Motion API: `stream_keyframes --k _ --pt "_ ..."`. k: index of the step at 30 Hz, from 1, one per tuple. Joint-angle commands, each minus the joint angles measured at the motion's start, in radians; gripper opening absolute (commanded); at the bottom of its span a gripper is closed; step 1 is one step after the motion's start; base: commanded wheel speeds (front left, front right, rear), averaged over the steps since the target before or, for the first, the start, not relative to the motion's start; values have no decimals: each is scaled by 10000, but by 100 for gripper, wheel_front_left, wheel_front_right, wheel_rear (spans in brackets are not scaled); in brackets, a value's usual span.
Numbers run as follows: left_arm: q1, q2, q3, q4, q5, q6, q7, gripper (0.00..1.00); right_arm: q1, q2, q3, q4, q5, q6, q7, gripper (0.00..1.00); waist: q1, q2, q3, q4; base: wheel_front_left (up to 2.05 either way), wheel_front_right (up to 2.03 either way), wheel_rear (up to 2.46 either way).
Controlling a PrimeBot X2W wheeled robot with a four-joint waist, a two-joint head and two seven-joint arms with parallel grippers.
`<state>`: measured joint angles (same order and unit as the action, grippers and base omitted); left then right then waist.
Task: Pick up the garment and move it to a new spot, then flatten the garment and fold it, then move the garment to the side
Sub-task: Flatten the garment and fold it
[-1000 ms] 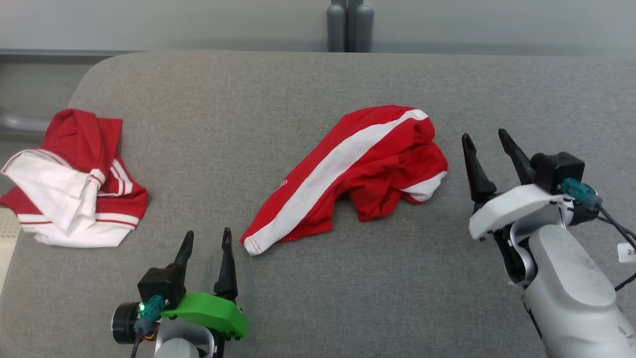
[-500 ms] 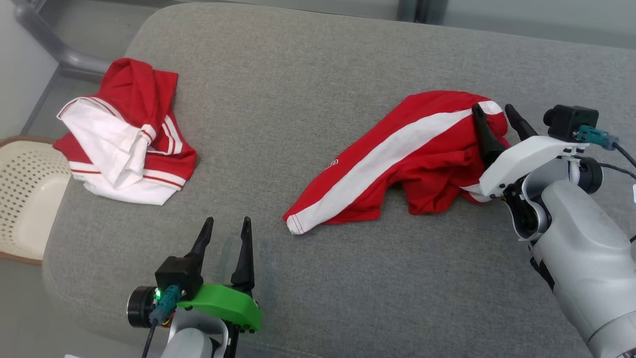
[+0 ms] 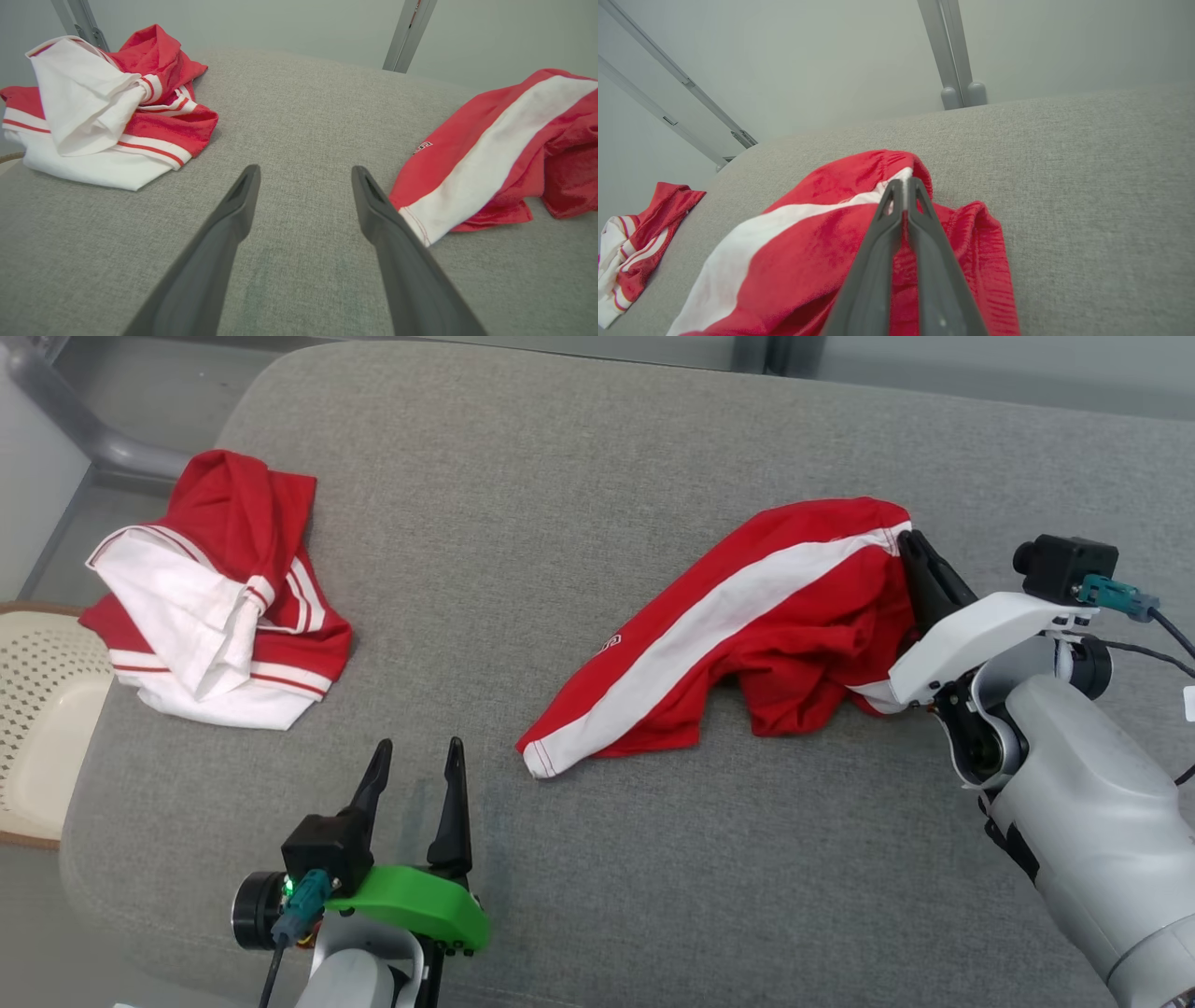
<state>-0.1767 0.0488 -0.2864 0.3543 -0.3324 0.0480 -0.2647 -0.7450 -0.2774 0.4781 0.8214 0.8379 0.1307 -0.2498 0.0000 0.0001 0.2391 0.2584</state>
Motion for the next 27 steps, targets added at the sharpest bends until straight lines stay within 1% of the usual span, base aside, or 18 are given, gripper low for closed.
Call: stream_keyframes --k 1,5,9,13,16,23,26,27 --pt "-12 33 36 -30 -11 -29 6 100 28 -59 56 -166 73 0 -100 0 0 -1 -158 -332 0 0 0" --pt "34 33 88 56 20 -61 6 100 344 -171 122 -697 214 0 -151 0 0 -1 -366 -782 0 0 0" --pt "172 33 156 129 6 -100 6 100 913 -195 -433 -1555 134 0 -159 0 0 -1 -622 -1251 0 0 0" --pt "318 34 223 242 16 -149 6 100 1764 -75 -909 -2334 61 0 -158 0 0 -1 -902 -1709 0 0 0" --pt "466 34 286 329 -8 -187 6 100 2520 3 -1028 -2801 -21 0 -158 0 0 -1 -1092 -2022 0 0 0" --pt "690 36 446 475 -30 -154 6 100 4073 378 -1244 -3388 -246 0 -159 0 0 -1 -1358 -2510 0 0 0" --pt "768 36 513 535 -10 -177 6 100 4565 528 -1460 -3459 -546 0 -159 0 0 -1 -1413 -2614 0 0 0" --pt "799 34 538 560 2 -187 6 100 4717 559 -1577 -3500 -820 0 -159 0 0 -1 -1430 -2642 0 0 0"
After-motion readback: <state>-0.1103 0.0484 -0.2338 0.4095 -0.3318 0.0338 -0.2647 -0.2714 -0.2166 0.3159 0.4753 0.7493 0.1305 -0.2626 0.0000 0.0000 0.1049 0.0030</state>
